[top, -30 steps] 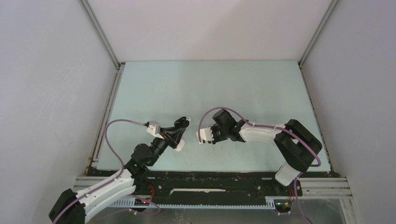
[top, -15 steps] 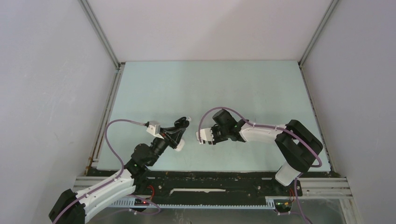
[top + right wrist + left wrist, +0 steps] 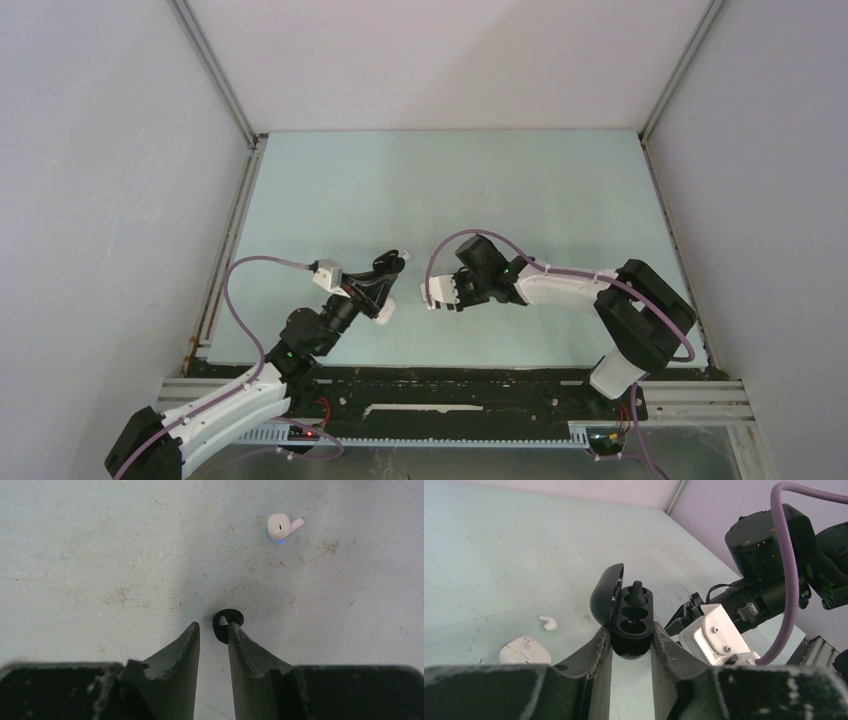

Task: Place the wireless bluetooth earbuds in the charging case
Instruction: Pick up the right earbud from the center of the board.

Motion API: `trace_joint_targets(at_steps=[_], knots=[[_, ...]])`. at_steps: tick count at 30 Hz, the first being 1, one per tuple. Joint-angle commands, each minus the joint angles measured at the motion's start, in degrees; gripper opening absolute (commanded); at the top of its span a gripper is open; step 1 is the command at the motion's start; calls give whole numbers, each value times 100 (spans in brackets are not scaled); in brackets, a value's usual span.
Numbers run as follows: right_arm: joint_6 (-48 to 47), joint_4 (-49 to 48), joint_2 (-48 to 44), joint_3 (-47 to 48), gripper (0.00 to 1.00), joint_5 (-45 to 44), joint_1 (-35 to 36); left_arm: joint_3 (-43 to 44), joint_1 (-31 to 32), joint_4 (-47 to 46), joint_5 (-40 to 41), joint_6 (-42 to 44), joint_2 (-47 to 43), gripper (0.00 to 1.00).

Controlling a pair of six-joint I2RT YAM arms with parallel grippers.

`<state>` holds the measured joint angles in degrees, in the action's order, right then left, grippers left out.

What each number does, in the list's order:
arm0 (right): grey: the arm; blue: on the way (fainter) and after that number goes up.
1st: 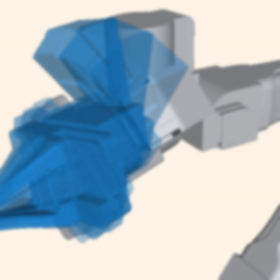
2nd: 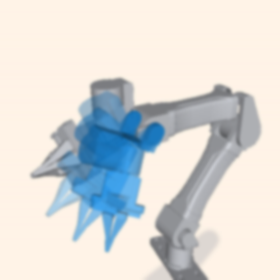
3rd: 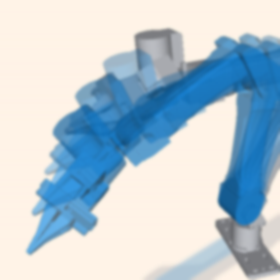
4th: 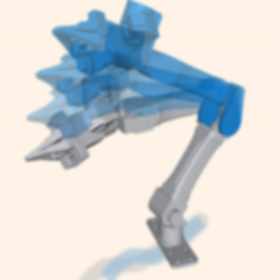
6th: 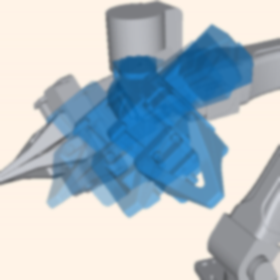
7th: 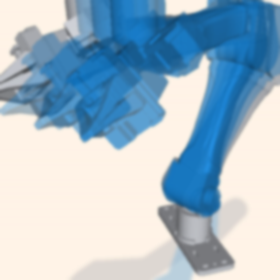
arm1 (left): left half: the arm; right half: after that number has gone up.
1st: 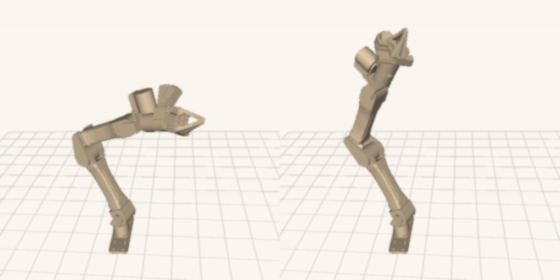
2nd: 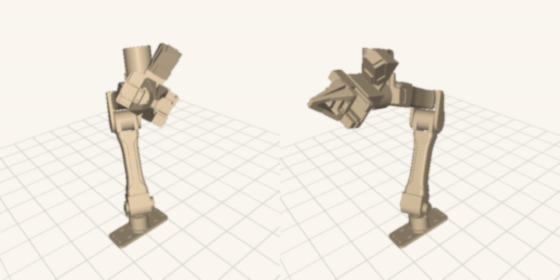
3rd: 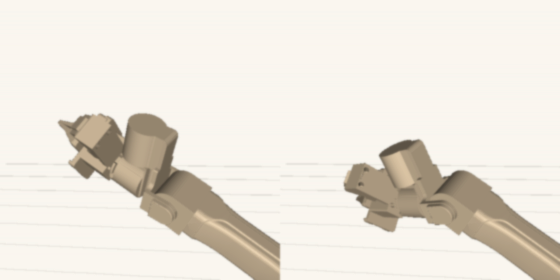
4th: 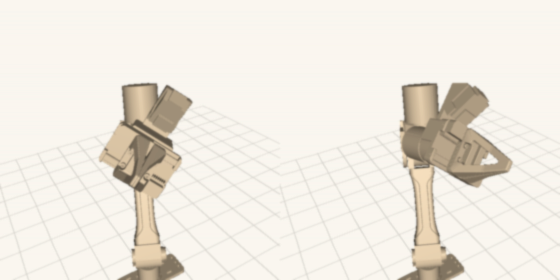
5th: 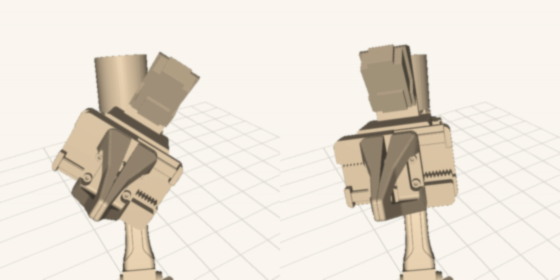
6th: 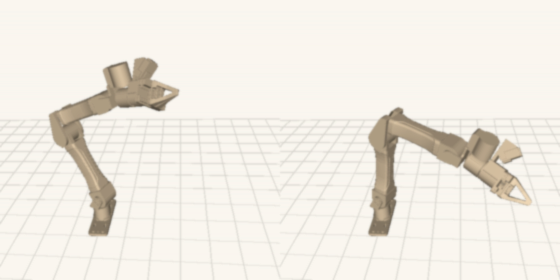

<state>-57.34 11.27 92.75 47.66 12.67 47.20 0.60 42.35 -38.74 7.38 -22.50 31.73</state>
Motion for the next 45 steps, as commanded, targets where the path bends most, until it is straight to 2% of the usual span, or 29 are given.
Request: trace_joint_targets(at_steps=[1, 9, 23, 45], knots=[[128, -23, -214, 156, 31, -46, 66, -469, -49, -90, 12, -61, -96, 0], [162, 64, -417, 156, 33, -93, 132, -465, -55, -81, 9, -70, -99, 0], [119, -71, 6, 156, 28, -137, -4, -473, -59, -81, -17, -79, -97, 0], [390, -364, 477, 337, 26, -453, -102, -456, -57, -81, -17, -87, -44, 0]])
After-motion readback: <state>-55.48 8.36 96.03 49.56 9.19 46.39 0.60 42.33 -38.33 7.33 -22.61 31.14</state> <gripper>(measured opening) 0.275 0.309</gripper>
